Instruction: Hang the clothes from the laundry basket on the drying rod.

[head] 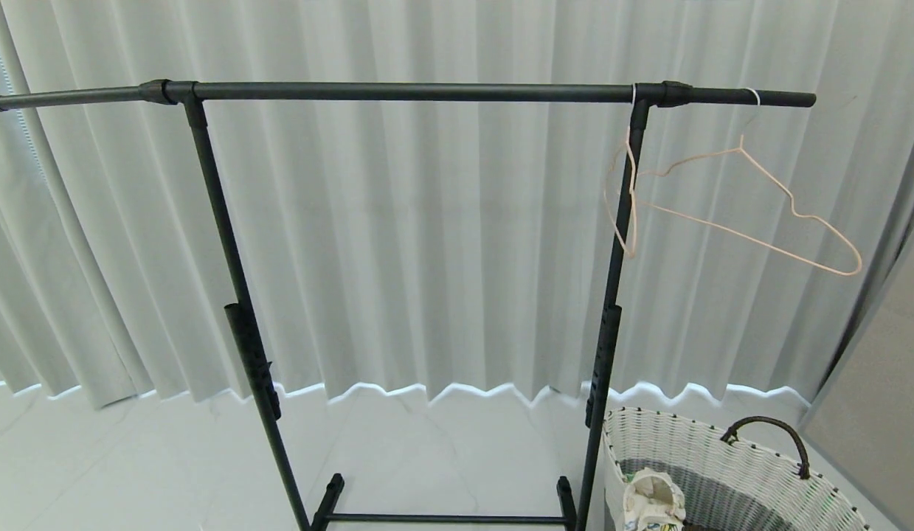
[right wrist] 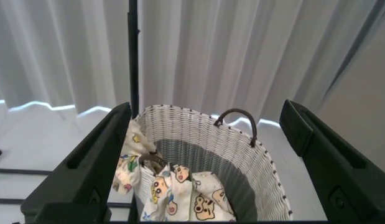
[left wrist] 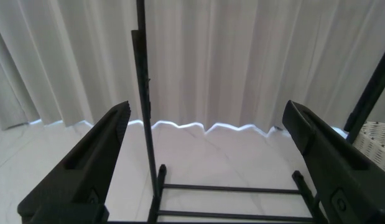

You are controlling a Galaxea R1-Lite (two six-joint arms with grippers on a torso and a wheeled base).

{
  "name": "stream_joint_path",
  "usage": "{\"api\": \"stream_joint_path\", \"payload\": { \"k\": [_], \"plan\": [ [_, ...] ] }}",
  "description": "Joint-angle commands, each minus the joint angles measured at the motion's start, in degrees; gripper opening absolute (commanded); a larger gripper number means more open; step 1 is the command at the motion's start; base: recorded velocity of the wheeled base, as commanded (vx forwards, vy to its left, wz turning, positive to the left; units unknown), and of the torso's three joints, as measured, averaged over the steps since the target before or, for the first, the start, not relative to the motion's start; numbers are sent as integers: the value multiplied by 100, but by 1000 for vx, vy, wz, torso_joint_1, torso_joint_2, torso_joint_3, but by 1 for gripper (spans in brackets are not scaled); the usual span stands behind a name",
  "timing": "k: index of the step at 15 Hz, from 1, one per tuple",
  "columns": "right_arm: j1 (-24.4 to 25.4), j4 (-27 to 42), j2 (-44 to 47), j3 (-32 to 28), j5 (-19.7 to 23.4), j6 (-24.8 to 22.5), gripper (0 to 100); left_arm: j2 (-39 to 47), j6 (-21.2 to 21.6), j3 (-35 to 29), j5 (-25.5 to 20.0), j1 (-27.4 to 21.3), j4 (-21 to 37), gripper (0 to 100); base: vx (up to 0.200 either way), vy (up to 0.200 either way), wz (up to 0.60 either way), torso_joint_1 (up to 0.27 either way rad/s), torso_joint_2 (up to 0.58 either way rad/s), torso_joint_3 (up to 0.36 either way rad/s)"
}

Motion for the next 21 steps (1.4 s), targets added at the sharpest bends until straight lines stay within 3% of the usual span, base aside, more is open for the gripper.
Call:
{"api": "stream_joint_path", "payload": {
  "k": [1, 2, 4, 5, 6, 7, 9, 17, 19, 21],
  "plan": [
    [-4, -44, 2, 10, 2, -4, 100, 7, -14, 0, 1, 1, 1, 100, 0, 0, 0, 0, 0, 0],
    [-4, -105, 2, -78, 37, 22, 100, 7, -14, 0, 1, 1, 1, 100, 0, 0, 0, 0, 0, 0],
    [110, 246, 433, -878, 2, 356, 100, 7, 12, 0, 1, 1, 1, 100, 0, 0, 0, 0, 0, 0],
    [172, 563, 829, -1177, 2, 180, 100, 7, 4, 0, 1, 1, 1, 100, 0, 0, 0, 0, 0, 0],
    [277, 747, 1488, -1309, -7, -347, 100, 7, 4, 0, 1, 1, 1, 100, 0, 0, 0, 0, 0, 0],
    [277, 738, 1998, -1282, -25, -918, 100, 7, -5, 0, 1, 1, 1, 100, 0, 0, 0, 0, 0, 0],
    [277, 703, 2393, -1203, -60, -1490, 100, 7, -5, 0, 1, 1, -7, 100, 0, 0, 0, 0, 0, 0],
    [242, 598, 2094, -482, -367, -1586, 100, 7, -23, 0, 1, 1, -7, 100, 0, 0, 0, -87, 182, 83],
    [260, 545, 2903, -667, -324, -1577, 100, 7, -23, 0, 1, 1, -7, 100, 0, 0, 0, -66, 158, 78],
    [225, 281, 4292, -790, -376, -1569, 100, 7, -23, 0, 1, 1, -7, 100, 0, 0, 0, -27, 90, 36]
  ]
}}
